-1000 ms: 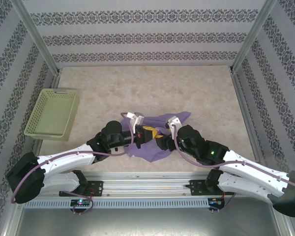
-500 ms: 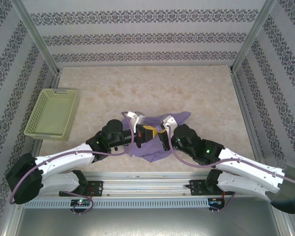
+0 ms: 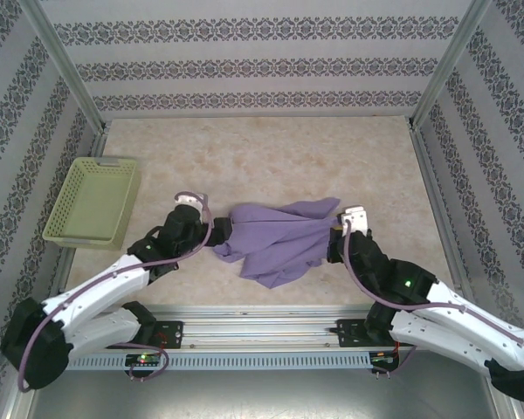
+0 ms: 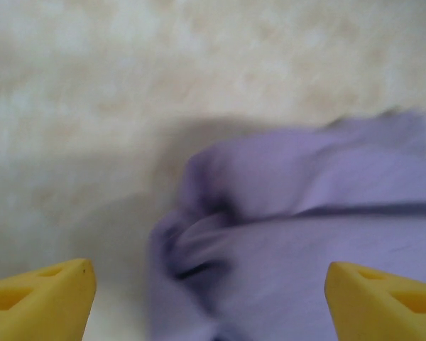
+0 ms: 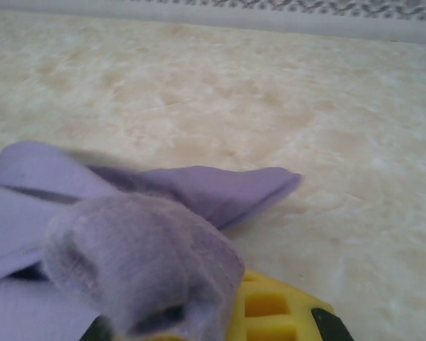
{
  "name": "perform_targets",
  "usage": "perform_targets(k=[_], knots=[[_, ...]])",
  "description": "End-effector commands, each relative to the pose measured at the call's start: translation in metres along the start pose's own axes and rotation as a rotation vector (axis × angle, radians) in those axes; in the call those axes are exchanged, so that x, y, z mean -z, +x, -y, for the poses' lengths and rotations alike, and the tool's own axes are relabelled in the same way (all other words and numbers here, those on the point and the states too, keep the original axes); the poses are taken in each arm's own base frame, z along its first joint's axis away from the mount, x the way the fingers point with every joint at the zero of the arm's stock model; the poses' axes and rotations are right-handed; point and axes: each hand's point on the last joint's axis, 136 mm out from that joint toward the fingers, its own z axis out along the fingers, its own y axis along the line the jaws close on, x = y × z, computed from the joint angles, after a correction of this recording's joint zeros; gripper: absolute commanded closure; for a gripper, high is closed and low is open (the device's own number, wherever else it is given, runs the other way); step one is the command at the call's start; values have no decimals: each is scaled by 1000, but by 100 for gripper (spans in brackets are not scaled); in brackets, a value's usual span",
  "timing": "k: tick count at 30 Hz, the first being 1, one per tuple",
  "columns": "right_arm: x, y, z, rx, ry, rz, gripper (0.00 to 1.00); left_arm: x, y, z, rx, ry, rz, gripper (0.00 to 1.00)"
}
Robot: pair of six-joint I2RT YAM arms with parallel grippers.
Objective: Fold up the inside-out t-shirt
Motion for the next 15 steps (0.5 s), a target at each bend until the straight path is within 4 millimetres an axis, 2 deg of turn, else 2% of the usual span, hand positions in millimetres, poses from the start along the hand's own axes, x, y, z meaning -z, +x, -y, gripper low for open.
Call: perform_targets(k=[1, 5, 9, 13, 15], knots=[[3, 4, 26, -49, 108, -9, 100, -16, 38, -19, 52, -66, -141, 14], [3, 3, 30, -70, 121, -15, 100, -35, 50, -11, 104, -11, -202, 22], [1, 5, 32, -83, 130, -24, 100, -47, 60, 13, 172, 124, -249, 42], [-1, 5, 34, -93, 137, -32, 100, -49, 66, 23, 216, 193, -265, 72], [-2, 2, 37, -96, 153, -32, 100, -45, 56, 19, 199, 162, -243, 92]])
